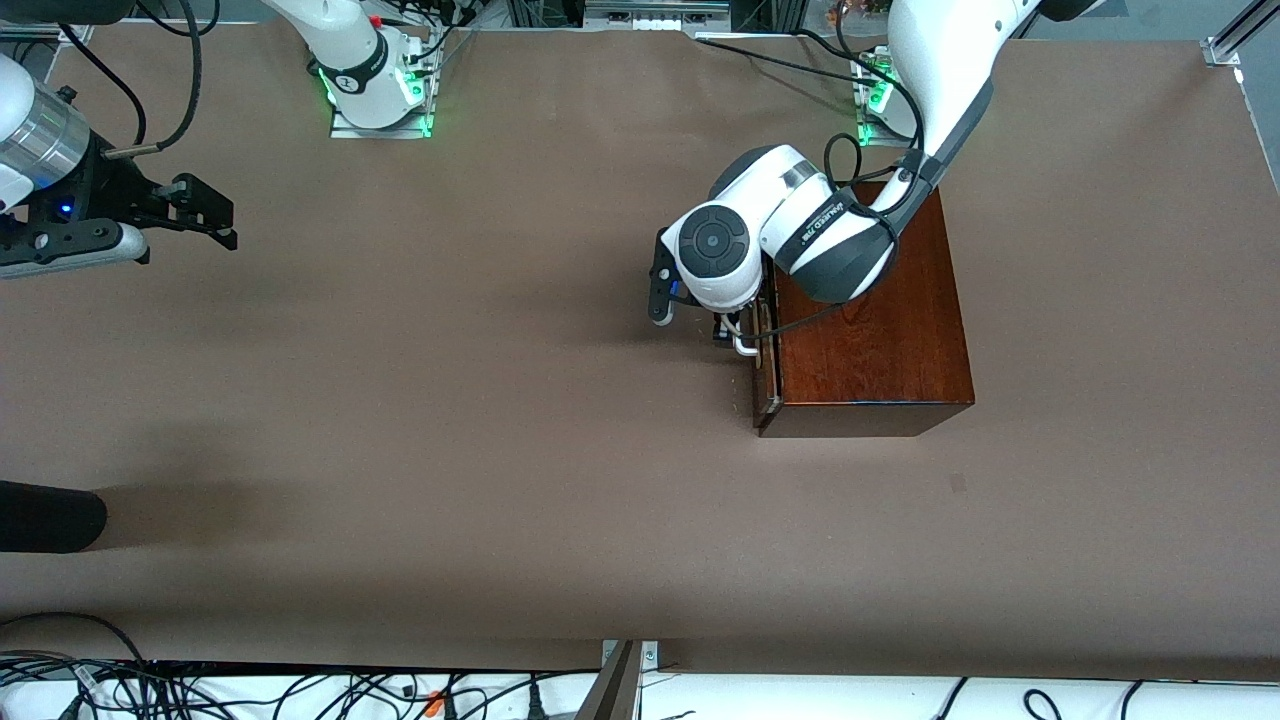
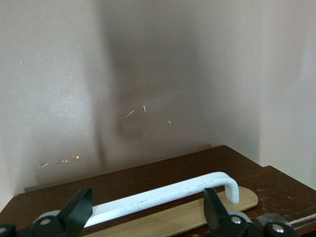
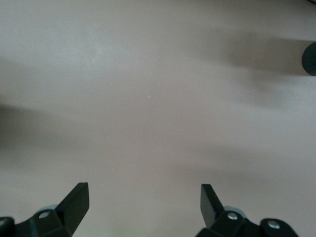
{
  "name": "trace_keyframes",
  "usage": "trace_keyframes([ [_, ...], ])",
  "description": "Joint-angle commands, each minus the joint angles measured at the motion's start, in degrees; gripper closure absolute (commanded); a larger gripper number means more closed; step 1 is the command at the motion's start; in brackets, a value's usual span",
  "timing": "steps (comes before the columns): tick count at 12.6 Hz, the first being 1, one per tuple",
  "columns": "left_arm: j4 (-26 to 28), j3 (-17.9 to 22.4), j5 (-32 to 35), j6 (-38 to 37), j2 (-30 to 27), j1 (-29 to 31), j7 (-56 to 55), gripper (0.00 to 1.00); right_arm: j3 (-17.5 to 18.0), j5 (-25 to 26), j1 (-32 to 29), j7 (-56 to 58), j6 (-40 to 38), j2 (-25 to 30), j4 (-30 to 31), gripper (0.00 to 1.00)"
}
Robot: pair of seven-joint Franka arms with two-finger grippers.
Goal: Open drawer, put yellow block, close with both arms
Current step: 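Push the drawer handle with the left gripper into the box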
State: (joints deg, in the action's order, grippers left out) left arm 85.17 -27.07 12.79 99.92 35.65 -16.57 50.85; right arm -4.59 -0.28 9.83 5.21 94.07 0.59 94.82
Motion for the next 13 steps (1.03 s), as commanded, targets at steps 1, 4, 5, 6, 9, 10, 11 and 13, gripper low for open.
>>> trace_keyframes([
  [1,-0.2,0.7,2.3,-1.4,-1.6,0.4,1.2,0.00,-0.2,-0.3,0.0,-0.5,-0.8,-0.5,-1.4,0.00],
  [4,-0.2,0.7,2.3,-1.5,-1.6,0.4,1.1,0.00,-0.2,-0.4,0.0,-0.5,-0.8,-0.5,-1.4,0.00],
  [5,-0.2,0.7,2.3,-1.5,-1.6,0.4,1.0,0.00,-0.2,-0.4,0.0,-0.5,-0.8,-0.5,-1.4,0.00],
  [6,-0.2,0.7,2.3,-1.5,-1.6,0.4,1.0,0.00,-0.2,-0.4,0.0,-0.5,-0.8,-0.5,-1.4,0.00],
  [9,-0.3,0.6,2.3,-2.2,-1.6,0.4,0.9,0.00,-0.2,-0.4,0.0,-0.5,-0.8,-0.5,-1.4,0.00],
  [10,-0.4,0.4,1.9,-2.2,-1.6,0.3,0.4,0.00,-0.2,-0.4,0.0,-0.5,-0.8,-0.5,-1.4,0.00],
  [11,-0.5,0.3,1.2,-2.1,-1.7,0.0,-0.7,0.00,-0.2,-0.4,0.0,-0.5,-0.8,-0.5,-1.4,0.00],
  [13,-3.9,0.1,1.1,-2.3,-1.7,-0.4,-2.7,0.00,-0.2,-0.4,0.0,-0.5,-0.8,-0.5,-1.4,0.00],
])
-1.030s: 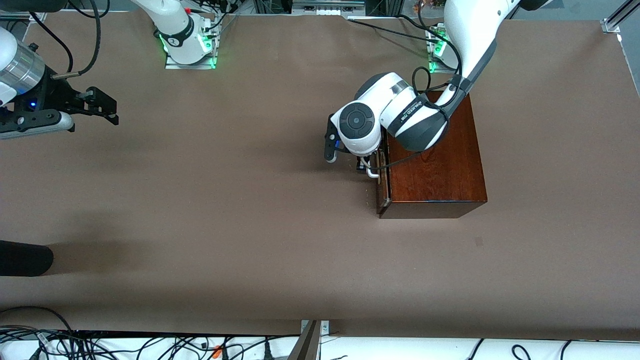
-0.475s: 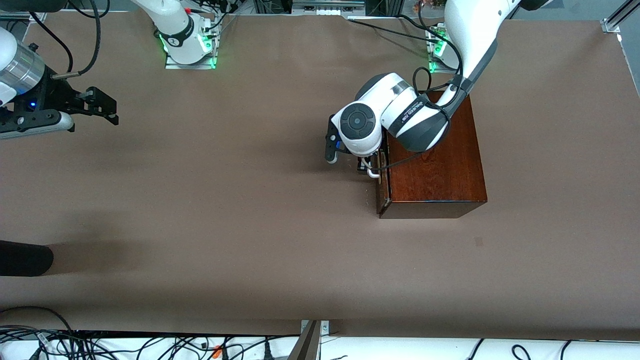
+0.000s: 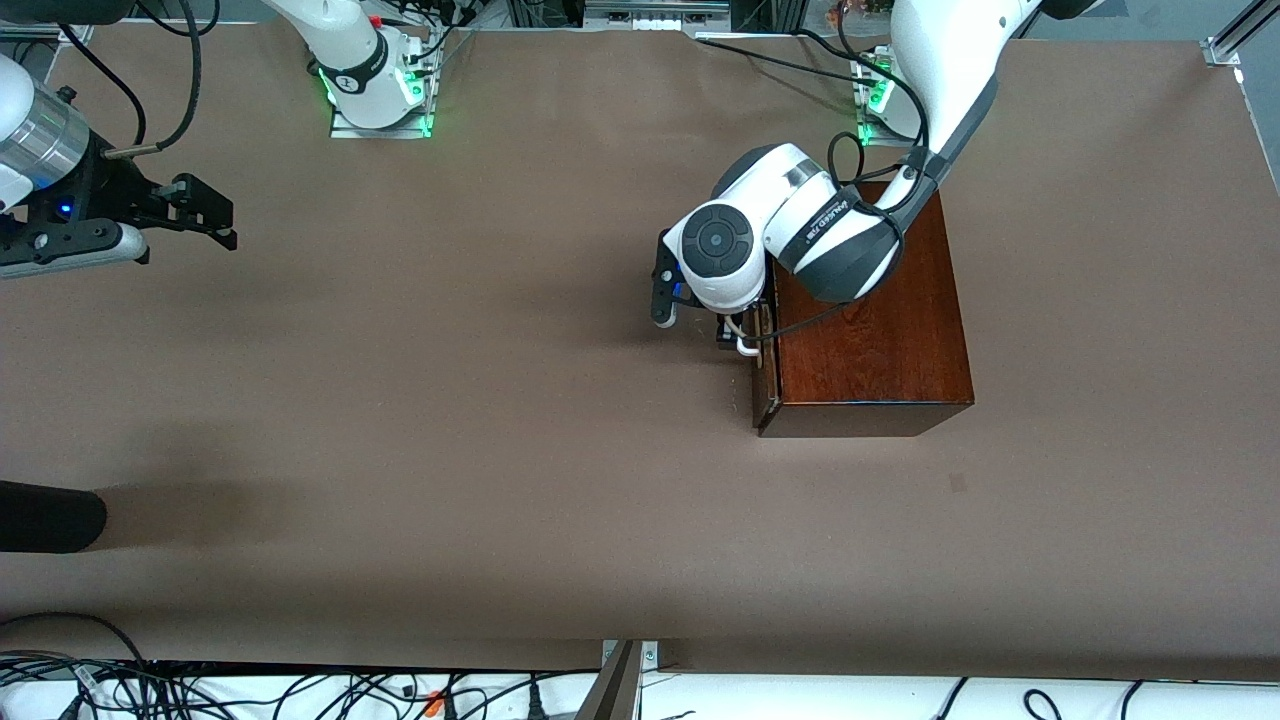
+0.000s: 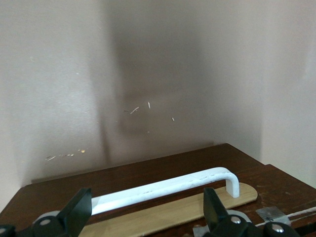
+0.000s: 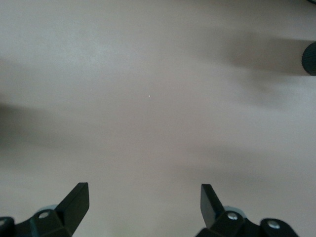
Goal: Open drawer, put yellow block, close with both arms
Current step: 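Press the drawer front shut with the left gripper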
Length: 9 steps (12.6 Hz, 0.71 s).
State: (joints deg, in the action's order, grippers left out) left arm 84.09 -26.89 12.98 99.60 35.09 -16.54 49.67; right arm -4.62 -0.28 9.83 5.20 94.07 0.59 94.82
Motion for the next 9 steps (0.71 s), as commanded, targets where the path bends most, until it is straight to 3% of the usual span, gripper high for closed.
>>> trace_keyframes([
  [1,-4.8,-0.4,0.2,-2.9,-1.2,-0.4,-3.9,0.00,-0.2,-0.4,0.0,-0.4,-0.8,-0.5,-1.4,0.00],
  [5,-11.8,-0.7,-3.1,-11.8,-4.4,-0.4,-24.9,0.00,-0.2,-0.5,-0.1,-0.4,-0.8,-0.6,-1.4,0.00],
  [7,-13.0,0.2,-2.6,-15.7,-7.7,-0.1,-35.4,0.00,-0.2,-0.4,-0.1,-0.4,-0.8,-0.6,-1.4,0.00],
  [9,-13.0,1.4,-2.5,-16.0,-11.9,1.2,-38.7,0.00,-0.2,-0.5,-0.1,-0.4,-0.8,-0.6,-1.4,0.00],
])
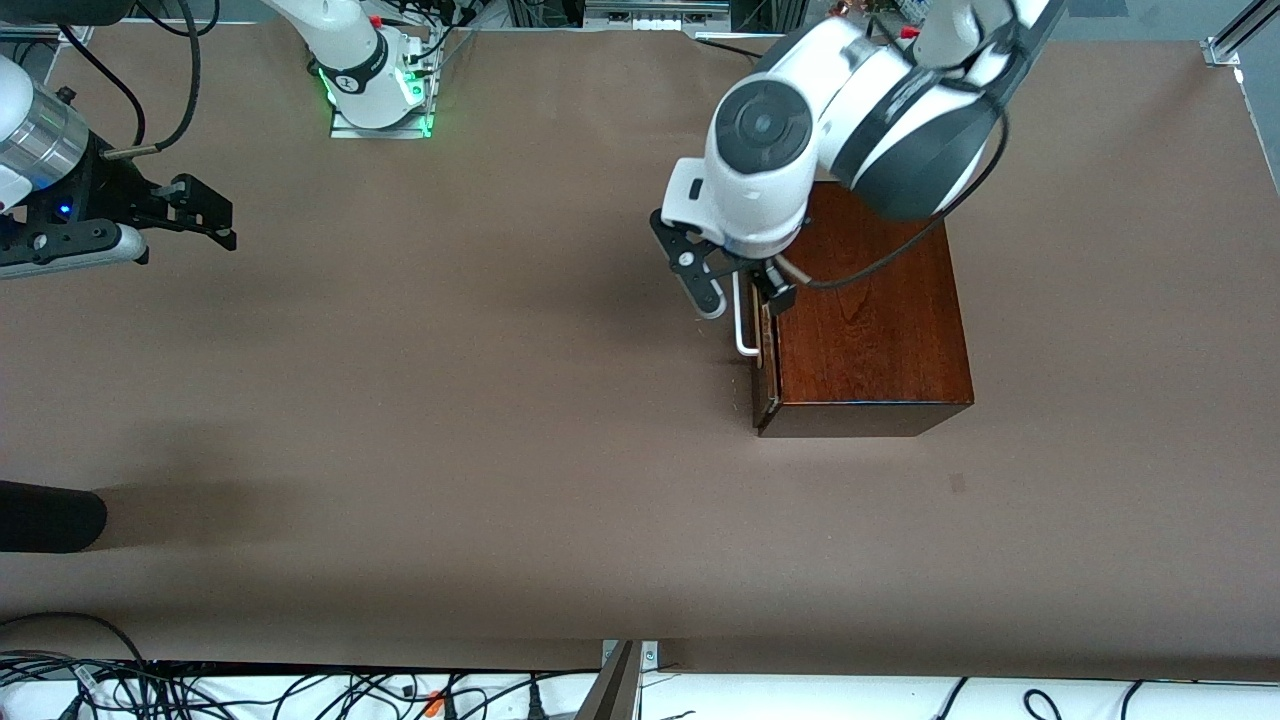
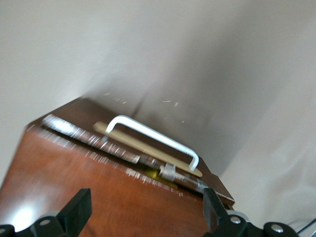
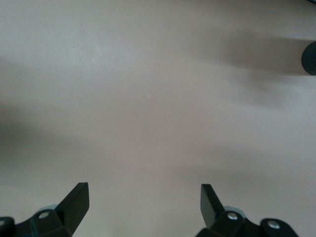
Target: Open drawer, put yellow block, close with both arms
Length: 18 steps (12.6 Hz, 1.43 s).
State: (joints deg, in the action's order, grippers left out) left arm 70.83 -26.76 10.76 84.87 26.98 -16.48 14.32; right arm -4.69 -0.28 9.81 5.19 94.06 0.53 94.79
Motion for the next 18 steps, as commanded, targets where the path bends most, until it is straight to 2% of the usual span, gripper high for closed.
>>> trace_keyframes([
  [1,1.0,3.7,-1.0,-0.8,-6.1,2.2,-3.5,0.00,-0.1,-0.4,-0.1,-0.4,-0.8,-0.5,-1.4,0.00],
  [3,4.5,11.6,-4.8,3.8,-11.7,2.5,-6.1,0.00,-0.1,-0.4,-0.1,-0.4,-0.8,-0.5,-1.4,0.00],
  [5,9.4,20.8,-14.4,4.7,-16.8,2.9,-13.6,0.00,-0.1,-0.5,-0.1,-0.4,-0.8,-0.5,-1.4,0.00],
  [6,11.9,24.5,-16.6,4.7,-19.0,3.6,-17.5,0.00,-0.1,-0.5,-0.1,-0.4,-0.8,-0.5,-1.3,0.00],
  [7,14.2,26.5,-16.6,4.8,-21.2,5.0,-19.3,0.00,-0.1,-0.4,-0.1,-0.4,-0.8,-0.5,-1.4,0.00],
  [9,15.8,28.7,-14.5,4.8,-23.5,7.3,-19.2,0.00,-0.1,-0.5,-0.1,-0.4,-0.8,-0.5,-1.4,0.00],
  [11,16.1,32.9,-13.8,4.5,-24.1,7.7,-18.4,0.00,-0.1,-0.5,-0.1,-0.4,-0.8,-0.5,-1.3,0.00],
  [14,15.6,33.4,-13.7,1.4,-25.0,10.6,-16.3,0.00,-0.1,-0.5,-0.1,-0.5,-0.8,-0.5,-1.4,0.00],
  [18,17.5,33.2,-12.2,1.3,-28.5,12.2,-16.3,0.00,-0.1,-0.5,-0.1,-0.4,-0.8,-0.5,-1.4,0.00],
])
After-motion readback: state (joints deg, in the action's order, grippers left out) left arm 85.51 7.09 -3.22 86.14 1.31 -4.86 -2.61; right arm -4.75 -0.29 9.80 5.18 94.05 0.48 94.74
